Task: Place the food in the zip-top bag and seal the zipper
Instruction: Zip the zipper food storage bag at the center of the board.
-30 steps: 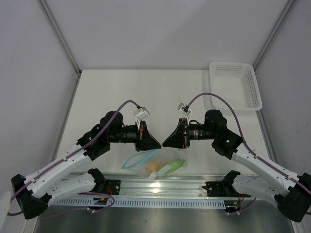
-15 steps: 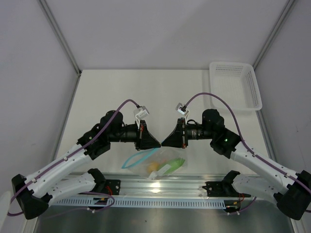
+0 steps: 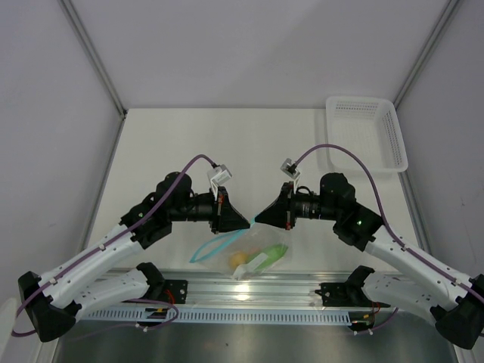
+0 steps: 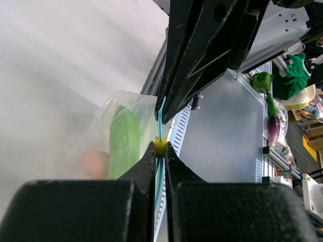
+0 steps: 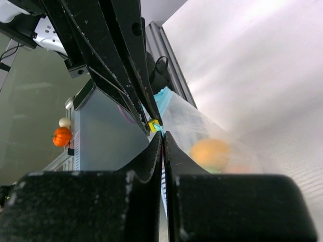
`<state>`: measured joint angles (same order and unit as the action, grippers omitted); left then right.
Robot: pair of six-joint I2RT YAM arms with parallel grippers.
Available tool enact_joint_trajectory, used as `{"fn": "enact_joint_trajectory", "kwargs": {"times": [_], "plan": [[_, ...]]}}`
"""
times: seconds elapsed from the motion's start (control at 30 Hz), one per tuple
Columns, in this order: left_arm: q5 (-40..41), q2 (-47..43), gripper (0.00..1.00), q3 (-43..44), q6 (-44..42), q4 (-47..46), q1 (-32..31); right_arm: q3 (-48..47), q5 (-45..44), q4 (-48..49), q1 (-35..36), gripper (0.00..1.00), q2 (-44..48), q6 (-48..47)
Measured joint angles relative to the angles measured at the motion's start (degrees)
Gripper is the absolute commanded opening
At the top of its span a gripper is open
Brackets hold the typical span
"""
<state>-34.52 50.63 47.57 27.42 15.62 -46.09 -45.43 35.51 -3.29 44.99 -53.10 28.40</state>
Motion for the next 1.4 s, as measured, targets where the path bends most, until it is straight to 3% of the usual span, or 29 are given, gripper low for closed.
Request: {"fn": "enact_joint_trajectory", "kwargs": {"times": [0.67,0.7,0.8,0.93,1.0,1.23,1.4], "plan": [[-0.17,-2.34,0.01,-0.79,-0.07,4.11,0.02,0.59,-2.45,-0.09,-3.3,0.0,3.48,0.28],[-0.17,-2.43,0.01,-0.9,-0.04,4.28,0.07,0.59,-1.51,0.0,-3.37,0.02,3.45,0.26],[-0.2,-2.43,0.01,-0.96,-0.04,4.35,0.11,0.59,1.79,1.27,-3.41,0.21,2.73,0.59],[-0.26,-2.43,0.0,-0.96,-0.04,4.31,0.11,0.57,6.12,2.64,-3.21,0.27,-0.92,0.63],[-0.33,-2.43,0.01,-0.96,-0.02,4.28,0.13,0.57,7.54,2.67,-2.75,0.38,-3.21,0.74],[-0.42,-2.43,0.01,-0.96,-0.02,4.28,0.15,0.57,9.84,3.04,-0.48,0.35,-5.66,0.5],[-0.63,-2.43,0.01,-0.96,-0.02,4.28,0.15,0.52,10.84,4.79,0.59,0.18,-6.45,0.61]]}}
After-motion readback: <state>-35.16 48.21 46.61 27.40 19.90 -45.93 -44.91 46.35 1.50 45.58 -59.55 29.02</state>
